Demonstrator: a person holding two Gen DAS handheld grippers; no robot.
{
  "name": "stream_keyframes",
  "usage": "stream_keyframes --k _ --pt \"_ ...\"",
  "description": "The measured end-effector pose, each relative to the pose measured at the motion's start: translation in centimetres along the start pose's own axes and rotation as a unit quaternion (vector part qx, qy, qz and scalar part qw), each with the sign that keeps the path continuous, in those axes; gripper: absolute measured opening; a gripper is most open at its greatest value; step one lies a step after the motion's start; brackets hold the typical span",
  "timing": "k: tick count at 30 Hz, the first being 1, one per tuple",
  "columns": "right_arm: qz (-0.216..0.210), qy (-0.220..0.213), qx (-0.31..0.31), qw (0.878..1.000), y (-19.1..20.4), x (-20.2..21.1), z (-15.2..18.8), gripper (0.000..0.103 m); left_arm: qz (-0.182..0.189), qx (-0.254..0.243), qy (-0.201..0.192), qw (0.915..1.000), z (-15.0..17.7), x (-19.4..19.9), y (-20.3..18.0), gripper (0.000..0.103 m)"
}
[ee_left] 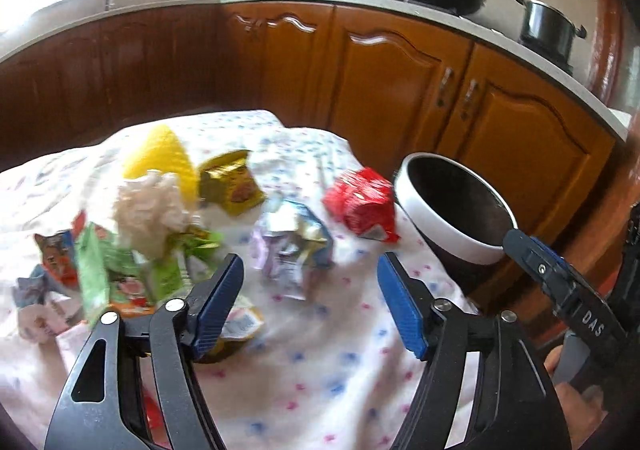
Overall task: Collect trash
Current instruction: 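Grasp the crumpled silver wrapper with the left gripper while the right gripper grasps the red snack bag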
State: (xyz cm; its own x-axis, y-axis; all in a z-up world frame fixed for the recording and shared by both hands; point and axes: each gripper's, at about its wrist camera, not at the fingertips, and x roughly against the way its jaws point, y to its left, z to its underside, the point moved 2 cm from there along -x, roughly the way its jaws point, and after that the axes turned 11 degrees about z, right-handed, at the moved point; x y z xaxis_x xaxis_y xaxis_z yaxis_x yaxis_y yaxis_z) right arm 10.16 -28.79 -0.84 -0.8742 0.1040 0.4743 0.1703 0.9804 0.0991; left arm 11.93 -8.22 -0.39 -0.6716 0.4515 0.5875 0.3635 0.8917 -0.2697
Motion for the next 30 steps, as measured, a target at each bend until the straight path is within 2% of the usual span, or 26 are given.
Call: stream_keyframes --k 3,5,9,13,18,21,23,26,30 --pt "-0.008 0.004 0.005 1.0 0.9 0.1 -0.4 0.103 -0.008 0.0 -0.015 0.9999 -0.4 0.7 0.5 0.075" --pt "-0.031 0.025 -0.001 0.999 1.3 -0.6 -0.9 0.103 -0.014 -0.005 -0.013 0.9998 -0.6 0.8 0.8 0.075" --pt "-0.035 0.058 -0.01 0.998 1.8 -2.0 -1.3 0.103 -0.023 0.004 0.006 0.9997 -0.8 0.3 1.8 0.075" --pt "-0.045 0.059 -0.01 0.997 2.4 -2.8 -1.5 0.103 -0.035 0.006 0.023 0.9991 -0.8 -0.5 2.6 0.075" --pt "-0.062 0.081 0.007 0.995 3.5 -4.5 -1.9 0.101 -0.032 -0.002 0.038 0.9987 -1.2 -1.5 2.6 0.075" --pt "-0.07 0.09 0.021 0.993 4.3 -5.6 -2.1 0.09 -0.028 -0.002 0.046 0.9986 -1.5 -2.1 2.6 0.075" --pt "-0.077 0.104 0.029 0.991 4.9 -6.8 -2.2 0.077 -0.025 -0.001 0.052 0.9984 -1.7 -2.7 2.6 0.075" --pt "-0.088 0.132 0.032 0.987 5.4 -8.7 -2.1 0.071 -0.024 -0.002 0.063 0.9977 -1.9 -3.7 2.7 0.075" --pt "-0.096 0.159 0.032 0.982 6.0 -11.1 -1.7 0.067 -0.019 0.006 0.081 0.9965 -1.9 -5.1 3.1 0.075"
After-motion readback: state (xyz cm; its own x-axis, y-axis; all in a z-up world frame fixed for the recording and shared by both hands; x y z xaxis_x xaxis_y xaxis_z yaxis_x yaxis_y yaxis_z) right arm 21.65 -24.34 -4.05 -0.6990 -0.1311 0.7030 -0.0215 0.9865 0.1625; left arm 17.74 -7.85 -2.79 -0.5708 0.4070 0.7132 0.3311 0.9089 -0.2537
